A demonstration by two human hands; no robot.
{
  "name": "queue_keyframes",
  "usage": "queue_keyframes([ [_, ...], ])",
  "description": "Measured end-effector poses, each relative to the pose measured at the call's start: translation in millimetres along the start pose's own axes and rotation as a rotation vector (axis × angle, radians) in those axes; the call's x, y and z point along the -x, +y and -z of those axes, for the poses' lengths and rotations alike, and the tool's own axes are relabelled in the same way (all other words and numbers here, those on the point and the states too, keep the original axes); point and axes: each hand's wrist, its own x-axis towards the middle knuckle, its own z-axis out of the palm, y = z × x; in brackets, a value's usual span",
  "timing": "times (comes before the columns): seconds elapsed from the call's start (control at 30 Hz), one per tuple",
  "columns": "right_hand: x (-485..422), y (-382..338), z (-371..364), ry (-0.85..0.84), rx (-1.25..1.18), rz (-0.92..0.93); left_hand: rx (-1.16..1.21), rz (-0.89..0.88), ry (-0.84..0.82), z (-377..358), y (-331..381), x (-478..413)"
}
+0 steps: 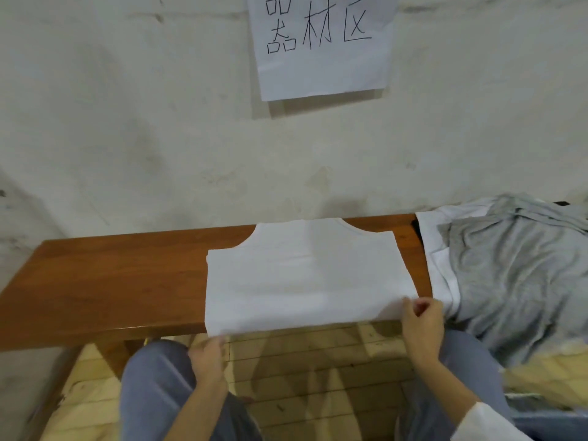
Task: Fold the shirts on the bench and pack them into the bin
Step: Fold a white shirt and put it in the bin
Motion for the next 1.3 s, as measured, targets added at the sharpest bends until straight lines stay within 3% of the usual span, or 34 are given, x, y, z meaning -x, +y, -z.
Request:
queue_keyframes([
  [0.07, 3, 9, -3, -0.049, -0.264, -0.378, 0.285, 0.365, -0.200, 4, 2, 1],
  [0.1, 2, 10, -4, -0.113, -0.465, -0.566, 0.415, 0.459, -0.289, 6, 6, 4],
  [0.17, -3, 9, -5, -0.232, -0.822, -0.830, 0.603, 0.517, -0.382, 8, 16, 9],
  [0.2, -4, 3, -4, -0.251, -0.929, -0.873, 0.651, 0.531, -0.394, 8, 23, 13],
  [0.37, 0, -15, -4, -0.252, -0.928, -0.861, 0.579, 0.630, -0.312, 11, 36, 27],
  [0.53, -6, -25, 6, -0.160, -0.870, -0.702, 0.472, 0.473, -0.266, 13, 52, 34],
  [0.63, -7, -22, 14, -0.097, -0.843, -0.707, 0.511, 0.412, -0.213, 19, 57, 41],
  [0.93, 8, -20, 31, -0.313, -0.823, -0.663, 0.428, 0.468, -0.383, 30, 41, 38],
  [1.07, 6, -40, 33, -0.317, -0.805, -0.579, 0.324, 0.271, -0.467, 25, 57, 47],
  [1.3, 13, -58, 47, -0.138, -0.825, -0.393, 0.314, -0.047, -0.379, 33, 96, 65],
])
